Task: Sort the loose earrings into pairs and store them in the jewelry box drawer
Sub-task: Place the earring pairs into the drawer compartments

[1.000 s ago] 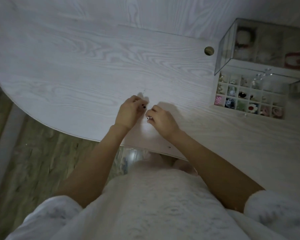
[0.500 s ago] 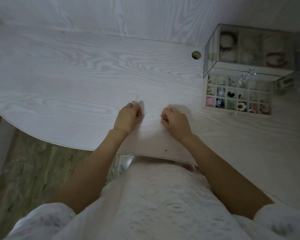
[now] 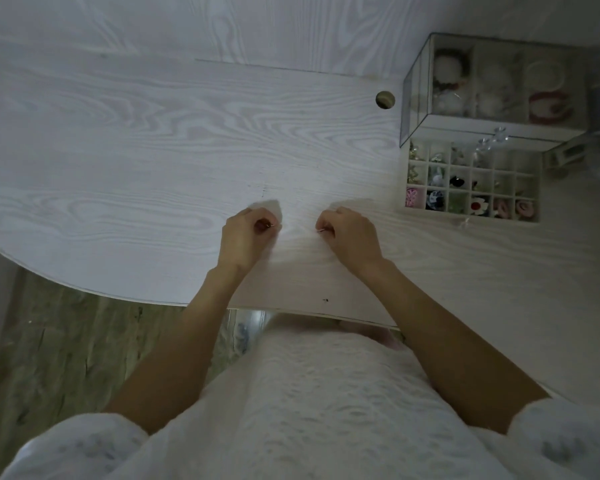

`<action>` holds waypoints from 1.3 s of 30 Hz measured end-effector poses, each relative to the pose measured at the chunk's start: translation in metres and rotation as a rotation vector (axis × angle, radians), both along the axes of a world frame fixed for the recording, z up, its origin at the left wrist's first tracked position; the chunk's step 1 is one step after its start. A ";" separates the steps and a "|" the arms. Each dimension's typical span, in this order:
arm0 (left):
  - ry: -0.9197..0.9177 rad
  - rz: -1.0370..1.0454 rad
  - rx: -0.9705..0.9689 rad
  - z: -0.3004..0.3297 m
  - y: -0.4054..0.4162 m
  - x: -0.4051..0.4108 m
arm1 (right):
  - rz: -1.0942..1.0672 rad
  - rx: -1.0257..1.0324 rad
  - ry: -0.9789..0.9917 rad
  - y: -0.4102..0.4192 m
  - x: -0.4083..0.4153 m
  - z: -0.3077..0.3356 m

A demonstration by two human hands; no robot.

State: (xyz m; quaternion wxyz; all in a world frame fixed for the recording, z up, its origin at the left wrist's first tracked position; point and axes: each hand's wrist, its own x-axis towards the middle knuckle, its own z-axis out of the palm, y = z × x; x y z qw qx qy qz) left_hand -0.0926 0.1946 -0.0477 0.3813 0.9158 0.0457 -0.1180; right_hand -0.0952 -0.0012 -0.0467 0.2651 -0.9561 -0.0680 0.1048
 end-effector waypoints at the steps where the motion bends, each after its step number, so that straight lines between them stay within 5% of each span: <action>1: 0.009 0.018 -0.031 0.001 0.000 0.000 | 0.005 -0.027 0.017 0.000 0.001 0.001; 12: -0.101 -0.152 -0.084 0.018 -0.073 0.012 | -0.243 0.172 0.029 -0.076 -0.022 0.031; 21: -0.157 -0.236 -0.138 0.028 -0.192 0.033 | -0.558 0.001 -0.186 -0.245 0.022 0.042; 27: -0.309 -0.256 -0.181 0.024 -0.253 0.043 | -0.415 -0.265 -0.271 -0.278 0.049 0.019; 39: -0.475 -0.407 -0.007 0.006 -0.360 0.070 | -0.281 -0.210 -0.358 -0.302 0.023 0.004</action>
